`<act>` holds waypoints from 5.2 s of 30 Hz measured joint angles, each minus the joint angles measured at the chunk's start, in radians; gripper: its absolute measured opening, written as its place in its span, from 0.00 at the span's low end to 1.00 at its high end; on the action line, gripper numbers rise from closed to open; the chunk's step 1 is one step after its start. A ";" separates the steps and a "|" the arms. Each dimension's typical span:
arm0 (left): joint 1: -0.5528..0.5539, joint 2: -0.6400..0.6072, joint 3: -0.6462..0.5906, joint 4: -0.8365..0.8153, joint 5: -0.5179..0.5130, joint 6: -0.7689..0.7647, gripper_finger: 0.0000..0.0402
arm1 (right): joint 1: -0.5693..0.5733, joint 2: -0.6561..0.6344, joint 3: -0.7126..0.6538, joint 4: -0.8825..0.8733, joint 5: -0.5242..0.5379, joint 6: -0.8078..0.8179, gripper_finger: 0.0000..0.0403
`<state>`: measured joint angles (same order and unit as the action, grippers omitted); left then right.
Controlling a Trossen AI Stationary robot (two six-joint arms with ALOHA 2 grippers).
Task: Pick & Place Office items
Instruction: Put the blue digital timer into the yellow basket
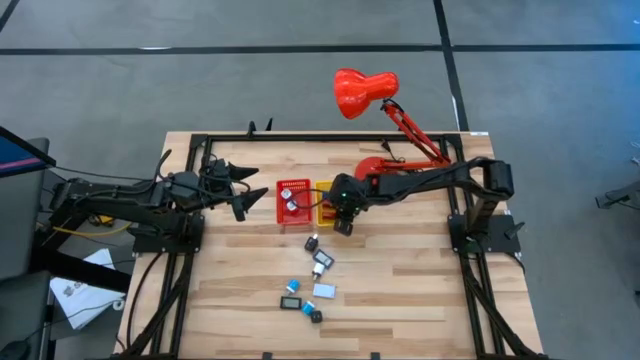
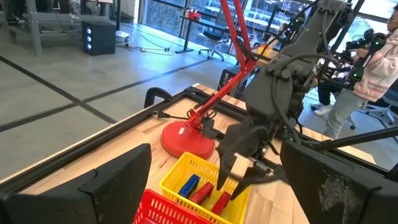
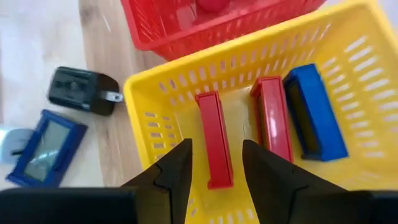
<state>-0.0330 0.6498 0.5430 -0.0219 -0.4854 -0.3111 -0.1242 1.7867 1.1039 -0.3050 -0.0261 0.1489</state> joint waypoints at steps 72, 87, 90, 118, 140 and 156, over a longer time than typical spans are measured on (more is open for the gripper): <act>-0.082 0.123 -0.001 -0.144 0.219 -0.229 0.87 | 0.486 0.216 0.031 0.126 0.421 0.627 0.68; -0.082 0.123 -0.001 -0.127 0.220 -0.229 0.87 | 0.477 0.217 0.029 0.124 0.432 0.547 0.34; -0.082 0.123 -0.001 -0.127 0.219 -0.229 0.87 | 0.483 0.217 0.029 0.124 0.432 0.548 0.35; -0.113 0.405 0.001 0.439 0.407 -0.795 0.83 | 0.453 -0.235 0.107 -0.077 0.659 0.207 0.35; -0.113 0.550 0.000 0.594 0.399 -0.797 0.66 | 0.492 -0.052 0.308 -0.104 0.620 0.102 0.35; -0.112 0.550 0.000 0.532 0.460 -0.794 0.39 | 0.489 -0.045 0.326 -0.108 0.600 0.105 0.35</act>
<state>-0.1454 1.1995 0.5430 0.5103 -0.0258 -1.1055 0.3649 1.7420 1.4300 -0.4133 0.5735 0.2539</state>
